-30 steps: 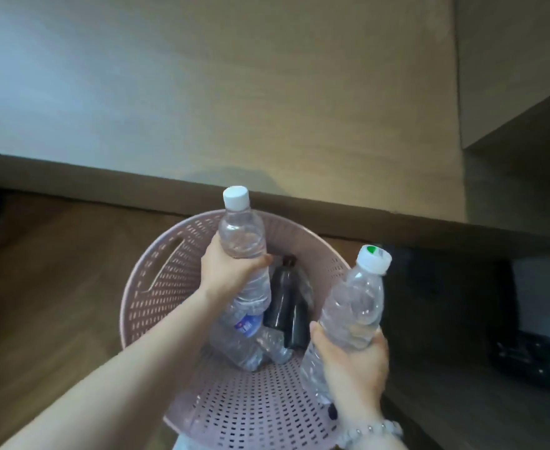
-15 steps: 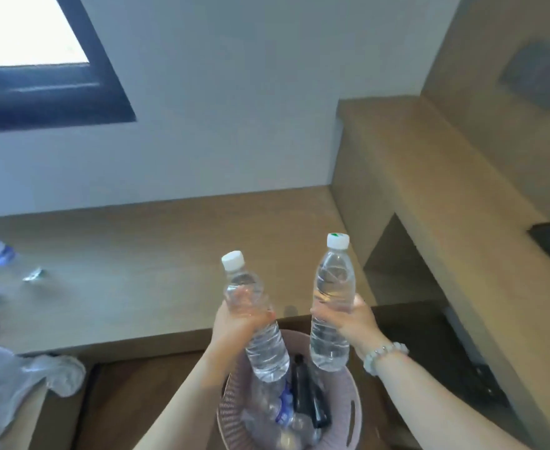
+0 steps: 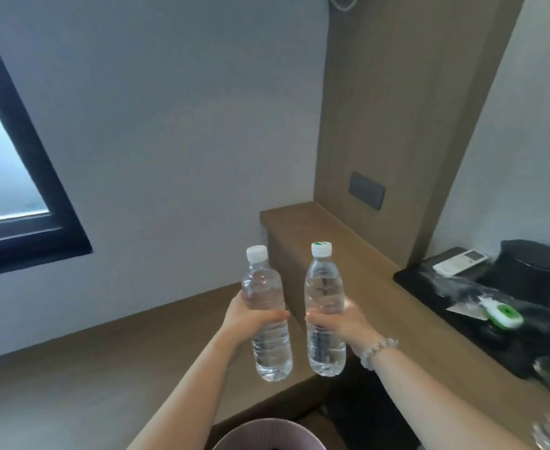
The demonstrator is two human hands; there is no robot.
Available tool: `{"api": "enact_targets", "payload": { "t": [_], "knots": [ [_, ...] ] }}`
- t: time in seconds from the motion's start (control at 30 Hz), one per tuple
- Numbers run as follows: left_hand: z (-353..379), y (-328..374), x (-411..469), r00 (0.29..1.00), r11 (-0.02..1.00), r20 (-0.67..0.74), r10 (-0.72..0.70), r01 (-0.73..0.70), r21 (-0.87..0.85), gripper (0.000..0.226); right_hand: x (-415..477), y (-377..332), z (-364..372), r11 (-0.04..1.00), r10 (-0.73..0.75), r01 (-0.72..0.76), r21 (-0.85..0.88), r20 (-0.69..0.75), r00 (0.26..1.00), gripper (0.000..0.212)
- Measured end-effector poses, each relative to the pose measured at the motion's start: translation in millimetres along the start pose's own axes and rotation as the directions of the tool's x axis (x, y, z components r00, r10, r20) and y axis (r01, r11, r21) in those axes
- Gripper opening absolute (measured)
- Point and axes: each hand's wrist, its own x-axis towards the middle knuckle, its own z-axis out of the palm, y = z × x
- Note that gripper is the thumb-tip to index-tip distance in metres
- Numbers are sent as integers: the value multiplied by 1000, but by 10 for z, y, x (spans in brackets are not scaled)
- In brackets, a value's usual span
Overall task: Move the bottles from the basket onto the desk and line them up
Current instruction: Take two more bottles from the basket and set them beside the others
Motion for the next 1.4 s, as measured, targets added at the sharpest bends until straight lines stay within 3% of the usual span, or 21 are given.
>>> {"api": "enact_targets", "payload": {
  "t": [0.17,0.47,0.63,0.8,1.0,1.17,1.4],
  "knots": [
    [343,347,66,987,984,134,88,-107,140,52,-274,-166,-396,997,-72,74,14,-127,989,37],
    [1165,722,-77,907,938,367,208,-291,188,45,-842,-164,-1136,991,-132,125,-43,-349,928,45],
    [1741,824,-377,845,932,478,241,-338,127,39,-1351,-58,-1524,990,-136,143,-18,-456,879,36],
    [2302,825,-715,791,936,564,239,-342,83,47,-1827,131,-1968,992,-116,122,-27,-552,826,34],
    [3025,766,-1189,764,943,600,235,-329,50,45,-2404,435,-2564,994,-78,106,9,-614,786,57],
    [3621,712,-1539,754,939,612,238,-340,54,32,-2916,638,-3040,995,-69,99,12,-627,776,30],
    [4243,460,-1836,771,944,611,180,-311,114,42,-3350,948,-3678,993,-15,87,75,-667,745,52]
  ]
}}
